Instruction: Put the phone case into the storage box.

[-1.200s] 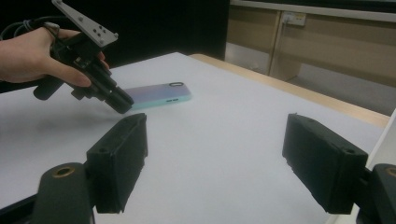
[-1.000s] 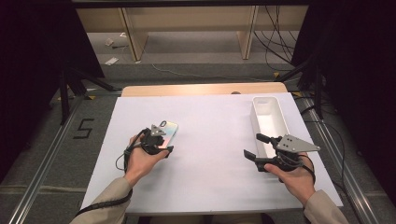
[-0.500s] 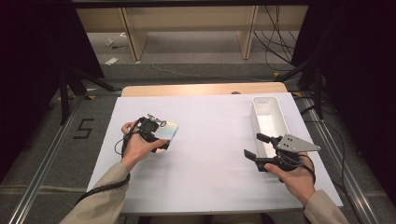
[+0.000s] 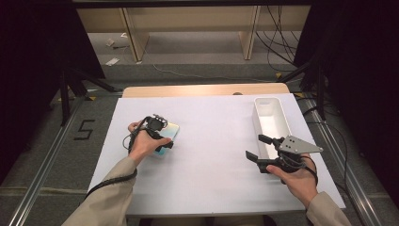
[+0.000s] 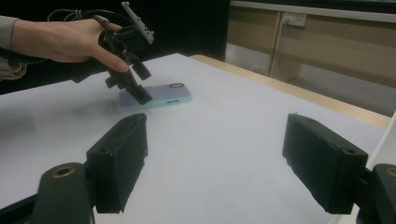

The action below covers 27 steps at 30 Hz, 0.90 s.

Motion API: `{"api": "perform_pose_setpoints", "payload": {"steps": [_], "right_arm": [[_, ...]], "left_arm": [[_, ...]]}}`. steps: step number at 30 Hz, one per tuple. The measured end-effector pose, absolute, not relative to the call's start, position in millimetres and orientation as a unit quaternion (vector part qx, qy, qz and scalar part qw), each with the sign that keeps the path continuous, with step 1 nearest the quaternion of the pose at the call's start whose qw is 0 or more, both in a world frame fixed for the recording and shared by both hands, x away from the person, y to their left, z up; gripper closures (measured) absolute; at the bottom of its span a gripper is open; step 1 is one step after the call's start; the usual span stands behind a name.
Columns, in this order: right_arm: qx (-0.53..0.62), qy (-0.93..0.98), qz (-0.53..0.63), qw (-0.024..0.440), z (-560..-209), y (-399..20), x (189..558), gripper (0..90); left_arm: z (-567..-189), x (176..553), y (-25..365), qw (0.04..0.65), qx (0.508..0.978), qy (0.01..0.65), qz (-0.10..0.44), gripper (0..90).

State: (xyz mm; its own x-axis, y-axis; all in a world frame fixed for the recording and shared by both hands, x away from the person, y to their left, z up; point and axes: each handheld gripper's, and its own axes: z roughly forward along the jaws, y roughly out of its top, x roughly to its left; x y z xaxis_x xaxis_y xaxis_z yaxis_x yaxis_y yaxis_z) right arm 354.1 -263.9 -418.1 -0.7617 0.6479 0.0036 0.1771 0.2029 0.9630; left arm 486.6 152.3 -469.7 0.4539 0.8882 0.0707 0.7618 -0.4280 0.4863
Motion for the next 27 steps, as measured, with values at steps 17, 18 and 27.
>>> {"api": "perform_pose_setpoints", "payload": {"steps": [17, 18, 27], "right_arm": [[0.275, 0.748, 0.567, 0.209, -418.1, -263.5, 354.1, 22.8], [0.275, 0.748, 0.567, 0.208, -418.1, -263.5, 354.2, 22.8], [0.275, 0.75, 0.565, 0.208, -418.4, -263.5, 354.2, 22.8]], "left_arm": [[-476.3, 490.0, 154.9, 0.182, 0.819, 0.53, 0.124, 9.3], [-475.9, 490.2, 155.0, 0.18, 0.818, 0.533, 0.121, 9.7], [-476.0, 490.1, 156.3, 0.187, 0.816, 0.537, 0.109, 14.7]]}}
